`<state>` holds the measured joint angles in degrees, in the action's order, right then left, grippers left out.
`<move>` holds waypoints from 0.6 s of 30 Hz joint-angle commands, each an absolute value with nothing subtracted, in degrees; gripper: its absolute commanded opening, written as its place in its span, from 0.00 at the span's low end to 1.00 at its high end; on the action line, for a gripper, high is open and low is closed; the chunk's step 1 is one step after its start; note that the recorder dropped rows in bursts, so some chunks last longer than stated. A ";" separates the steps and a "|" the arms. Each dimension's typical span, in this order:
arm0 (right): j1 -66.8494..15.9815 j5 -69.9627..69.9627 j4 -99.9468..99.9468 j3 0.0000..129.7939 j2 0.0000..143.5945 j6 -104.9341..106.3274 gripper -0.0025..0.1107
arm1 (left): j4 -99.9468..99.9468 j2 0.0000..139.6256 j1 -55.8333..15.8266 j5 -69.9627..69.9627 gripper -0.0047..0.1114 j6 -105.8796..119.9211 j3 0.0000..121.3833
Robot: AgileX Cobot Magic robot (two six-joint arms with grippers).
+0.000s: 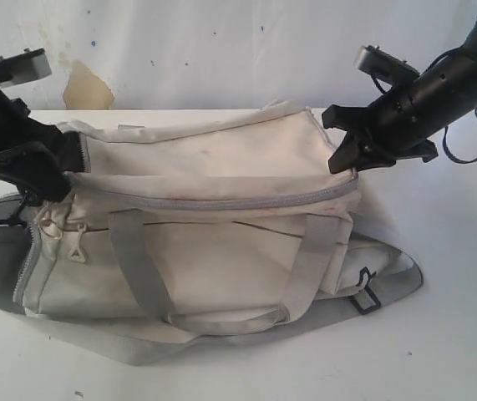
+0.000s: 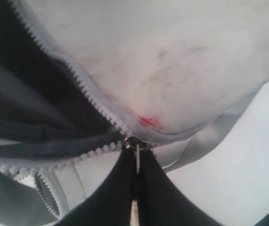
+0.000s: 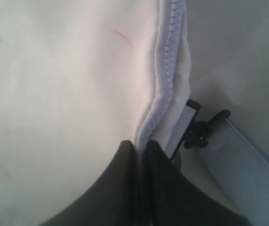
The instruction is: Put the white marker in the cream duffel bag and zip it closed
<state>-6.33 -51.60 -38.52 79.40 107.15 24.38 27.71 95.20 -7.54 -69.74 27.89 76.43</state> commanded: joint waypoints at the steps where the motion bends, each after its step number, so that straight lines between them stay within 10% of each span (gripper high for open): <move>1: -5.65 -51.18 -37.47 79.41 106.78 25.34 0.18 | 33.53 91.99 -7.44 -69.96 0.04 32.79 76.41; 9: -5.65 -49.09 -37.47 79.66 106.66 27.84 0.51 | 33.96 89.05 -7.44 -69.96 0.04 32.94 76.41; 18: -9.06 -49.91 -37.60 82.08 101.25 36.27 0.51 | 32.97 89.05 -7.44 -69.96 0.04 27.26 76.32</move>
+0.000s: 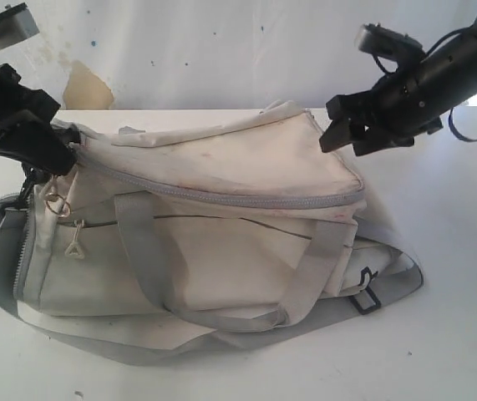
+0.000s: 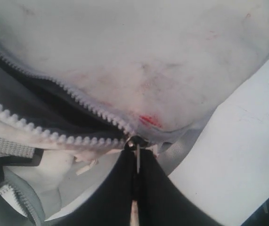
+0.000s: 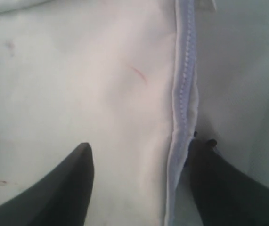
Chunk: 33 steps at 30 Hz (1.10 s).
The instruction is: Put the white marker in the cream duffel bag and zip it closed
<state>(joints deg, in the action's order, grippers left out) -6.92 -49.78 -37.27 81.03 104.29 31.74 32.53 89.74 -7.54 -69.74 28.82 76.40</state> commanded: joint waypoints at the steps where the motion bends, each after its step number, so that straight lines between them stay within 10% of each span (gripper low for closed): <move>1: -10.00 -49.90 -37.60 82.08 100.72 36.90 0.51 | 32.97 89.05 -7.44 -69.96 0.04 26.67 76.32; 33: -37.86 -41.15 -37.71 81.87 99.52 57.22 0.42 | 34.59 89.05 -7.32 -69.96 0.04 22.18 70.24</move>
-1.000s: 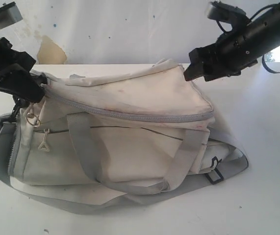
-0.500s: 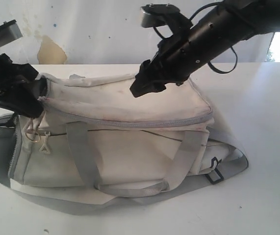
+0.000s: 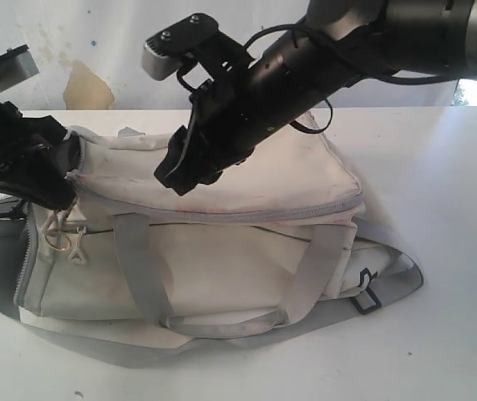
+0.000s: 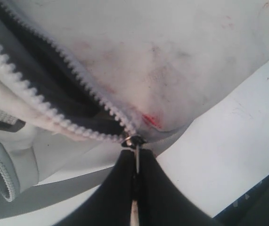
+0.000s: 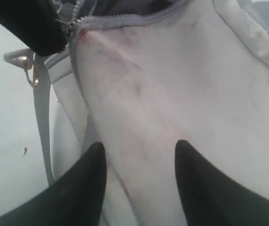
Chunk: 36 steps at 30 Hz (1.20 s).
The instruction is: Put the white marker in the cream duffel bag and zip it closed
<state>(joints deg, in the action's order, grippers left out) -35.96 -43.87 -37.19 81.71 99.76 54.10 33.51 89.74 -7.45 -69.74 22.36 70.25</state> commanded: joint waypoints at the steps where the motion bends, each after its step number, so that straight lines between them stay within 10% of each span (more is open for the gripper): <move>1: -38.43 -40.58 -37.71 81.87 99.52 57.35 0.45 | 34.59 89.05 -7.32 -69.96 0.04 22.18 70.24; 18: -44.21 -35.44 -37.70 81.87 104.59 58.25 0.52 | 34.59 89.05 -7.32 -69.96 0.04 22.71 70.24; 36: -45.52 -32.07 -37.21 81.87 106.82 58.25 0.02 | 34.72 89.05 -7.32 -69.96 0.04 22.71 70.24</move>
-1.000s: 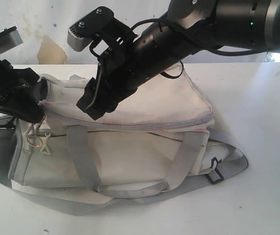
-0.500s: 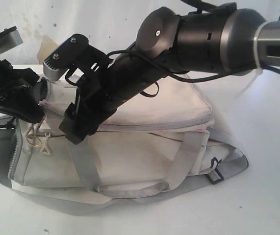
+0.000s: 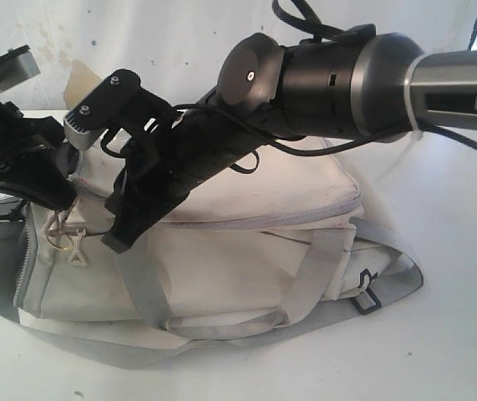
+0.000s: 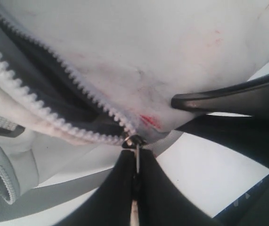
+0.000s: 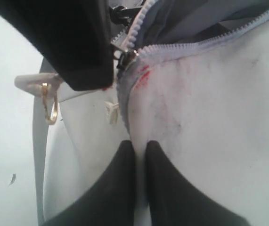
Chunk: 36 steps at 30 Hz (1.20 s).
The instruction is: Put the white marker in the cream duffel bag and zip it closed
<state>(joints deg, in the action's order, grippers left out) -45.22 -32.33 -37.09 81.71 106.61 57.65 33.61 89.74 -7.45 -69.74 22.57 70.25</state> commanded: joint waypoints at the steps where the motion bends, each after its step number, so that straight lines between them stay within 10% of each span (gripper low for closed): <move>1: -45.52 -32.07 -37.21 81.87 106.82 58.25 0.02 | 34.72 89.05 -7.32 -69.96 0.04 22.71 70.24; 6: -45.52 -32.07 -37.21 81.87 106.82 58.25 0.02 | 32.08 89.05 -7.32 -69.96 0.06 22.85 70.11; 13: -45.52 -31.06 -37.21 81.87 106.82 58.25 0.02 | 32.31 89.05 -7.43 -69.96 0.49 26.83 66.35; 16: -45.52 -31.06 -37.21 81.87 106.82 58.25 0.02 | 32.46 89.05 -7.43 -67.01 0.52 28.36 64.38; 29: -45.52 -30.06 -37.21 81.87 106.82 58.25 0.02 | 47.63 89.05 -7.43 -47.74 0.49 48.78 55.89; 36: -45.52 -29.74 -37.21 81.87 106.82 58.25 0.02 | 50.21 89.05 -7.43 -44.32 0.12 52.77 52.86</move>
